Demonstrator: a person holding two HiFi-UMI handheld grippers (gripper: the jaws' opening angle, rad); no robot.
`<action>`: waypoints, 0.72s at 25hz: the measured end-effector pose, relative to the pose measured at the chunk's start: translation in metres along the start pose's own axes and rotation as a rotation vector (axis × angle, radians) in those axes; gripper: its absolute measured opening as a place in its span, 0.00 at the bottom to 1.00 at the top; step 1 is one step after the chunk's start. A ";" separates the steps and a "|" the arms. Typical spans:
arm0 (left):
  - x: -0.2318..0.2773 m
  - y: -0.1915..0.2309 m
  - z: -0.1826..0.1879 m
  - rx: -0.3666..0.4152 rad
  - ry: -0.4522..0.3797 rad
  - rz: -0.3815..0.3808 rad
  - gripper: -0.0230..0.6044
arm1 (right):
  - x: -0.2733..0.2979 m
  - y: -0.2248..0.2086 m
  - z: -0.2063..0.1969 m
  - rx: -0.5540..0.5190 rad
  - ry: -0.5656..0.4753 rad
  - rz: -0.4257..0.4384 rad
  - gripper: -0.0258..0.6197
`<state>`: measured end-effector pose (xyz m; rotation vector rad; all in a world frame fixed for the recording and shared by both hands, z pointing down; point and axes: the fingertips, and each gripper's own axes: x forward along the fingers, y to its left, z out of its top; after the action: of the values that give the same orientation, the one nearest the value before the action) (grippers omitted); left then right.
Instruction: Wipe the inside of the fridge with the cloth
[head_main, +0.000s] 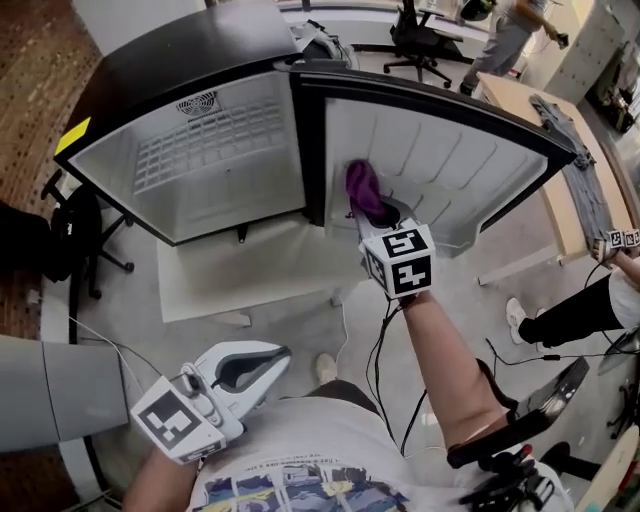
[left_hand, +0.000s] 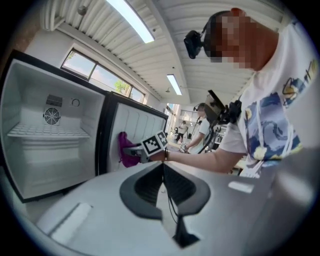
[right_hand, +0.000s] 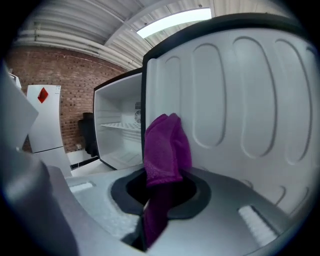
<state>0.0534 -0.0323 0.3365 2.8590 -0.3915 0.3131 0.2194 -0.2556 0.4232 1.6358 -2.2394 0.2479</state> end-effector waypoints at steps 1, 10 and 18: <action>-0.001 0.000 0.001 -0.014 -0.003 0.010 0.05 | 0.006 0.006 -0.001 -0.006 0.006 0.018 0.12; 0.003 0.004 -0.004 -0.014 0.017 0.038 0.05 | 0.030 0.014 -0.022 -0.032 0.074 0.069 0.12; 0.030 -0.006 0.001 -0.002 0.022 -0.033 0.05 | 0.007 -0.029 -0.039 -0.012 0.094 -0.023 0.12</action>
<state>0.0831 -0.0341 0.3412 2.8545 -0.3398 0.3373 0.2521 -0.2572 0.4600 1.6086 -2.1470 0.2989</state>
